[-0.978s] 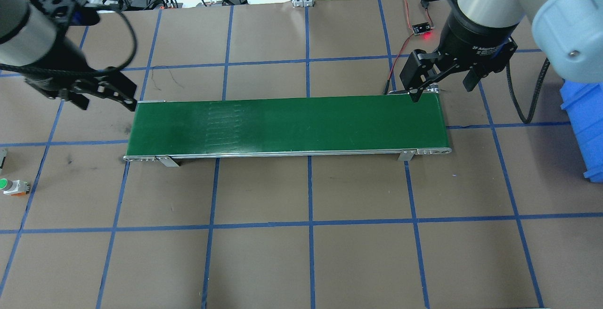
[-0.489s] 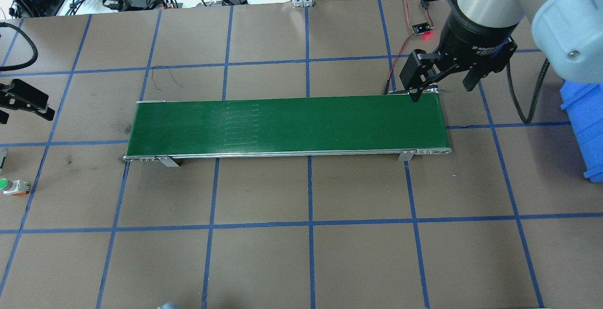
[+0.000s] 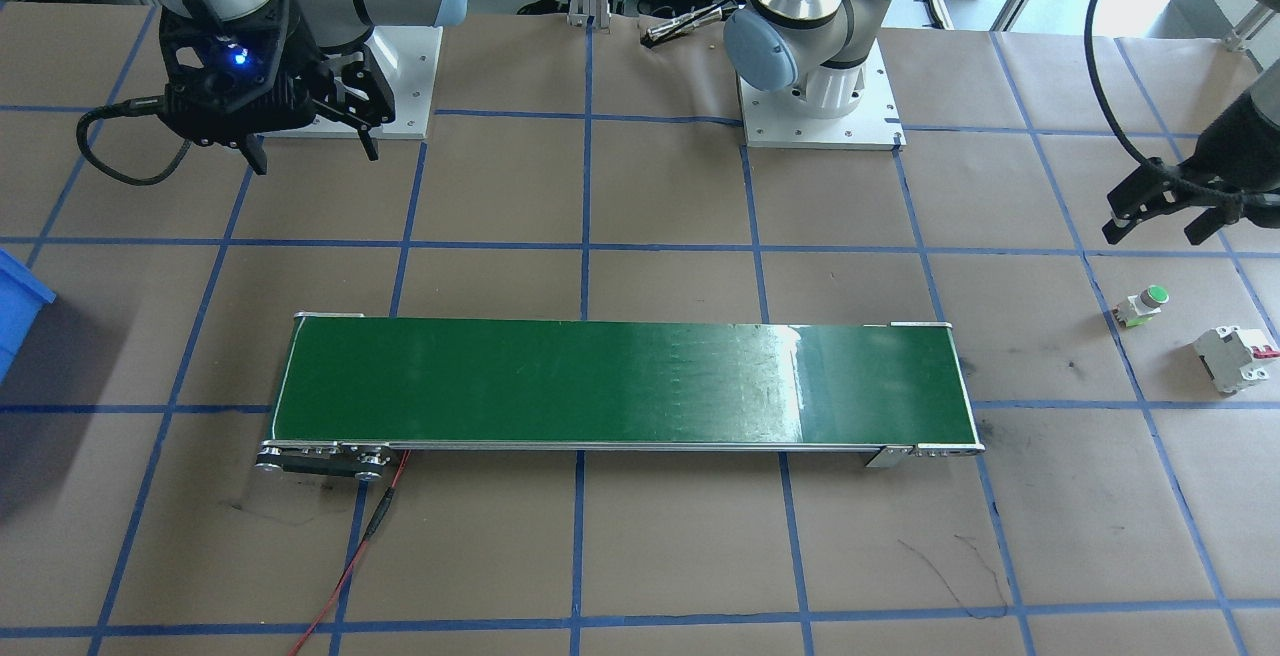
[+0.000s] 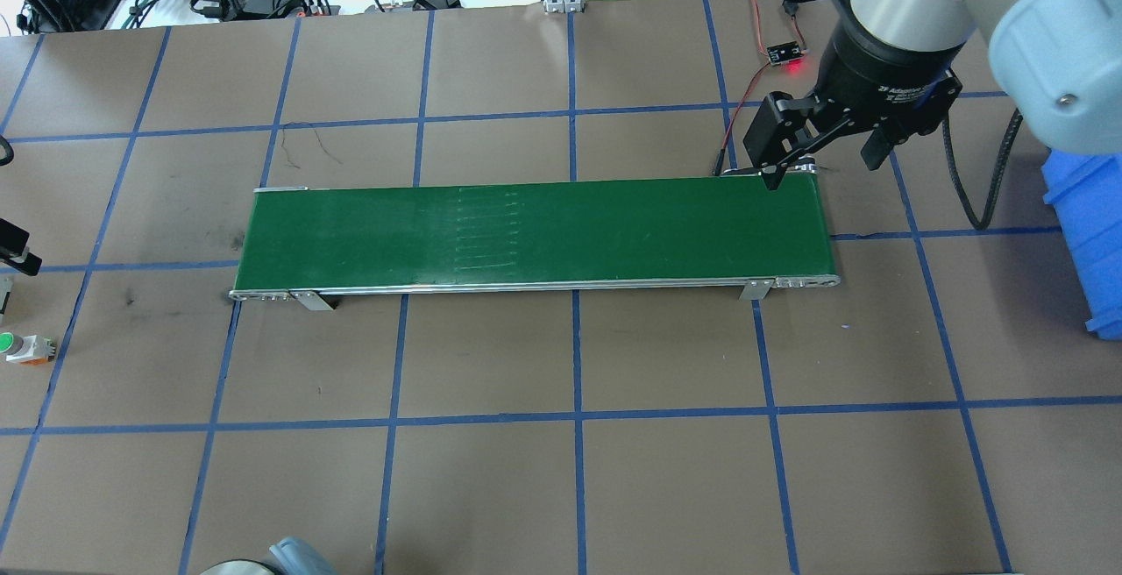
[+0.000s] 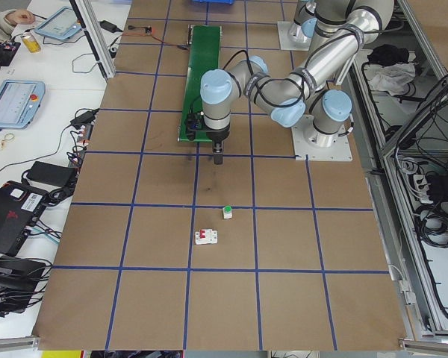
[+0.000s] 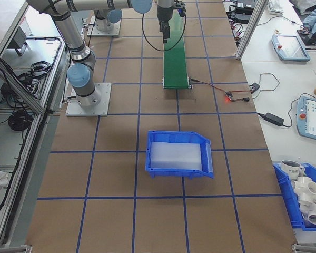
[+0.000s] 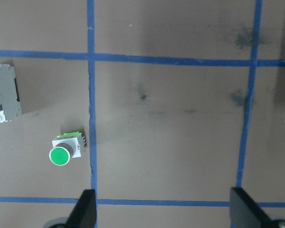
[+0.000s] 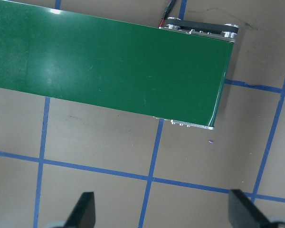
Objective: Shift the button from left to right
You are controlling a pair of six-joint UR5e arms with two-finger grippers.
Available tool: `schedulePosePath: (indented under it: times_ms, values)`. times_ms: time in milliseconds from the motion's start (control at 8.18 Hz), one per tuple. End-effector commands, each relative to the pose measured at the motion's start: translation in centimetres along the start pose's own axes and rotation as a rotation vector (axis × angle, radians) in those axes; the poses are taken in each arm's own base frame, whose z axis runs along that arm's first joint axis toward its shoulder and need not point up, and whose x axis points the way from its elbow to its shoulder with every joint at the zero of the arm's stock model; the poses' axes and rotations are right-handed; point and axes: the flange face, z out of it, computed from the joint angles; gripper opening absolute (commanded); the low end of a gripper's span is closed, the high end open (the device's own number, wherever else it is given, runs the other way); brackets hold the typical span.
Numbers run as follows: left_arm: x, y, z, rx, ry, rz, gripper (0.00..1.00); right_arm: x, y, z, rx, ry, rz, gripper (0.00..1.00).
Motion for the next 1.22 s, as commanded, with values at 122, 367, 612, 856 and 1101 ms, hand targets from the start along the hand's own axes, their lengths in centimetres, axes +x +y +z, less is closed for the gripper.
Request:
schedulePosePath:
  times_ms: [122, 367, 612, 856, 1101]
  values:
    - [-7.4, -0.5, 6.2, -0.085, -0.102, -0.033, 1.0, 0.0, 0.0, 0.1, -0.001, 0.0, 0.0, 1.0]
    - [-9.6, 0.1, 8.7, -0.127, -0.089, -0.058, 1.0, 0.0, 0.0, 0.0, 0.0, 0.0, 0.0, 1.0]
    - [-10.9, 0.0, 11.5, -0.17, -0.071, -0.076, 1.0, 0.0, 0.0, 0.0, 0.0, 0.0, 0.0, 1.0]
    - [-11.8, -0.5, 13.9, -0.177, -0.077, -0.085, 1.0, 0.0, 0.0, 0.0, 0.0, 0.0, 0.0, 1.0]
    - [-12.5, -1.2, 16.1, -0.174, -0.08, -0.081, 1.0, 0.0, 0.0, 0.0, 0.0, 0.0, 0.0, 1.0]
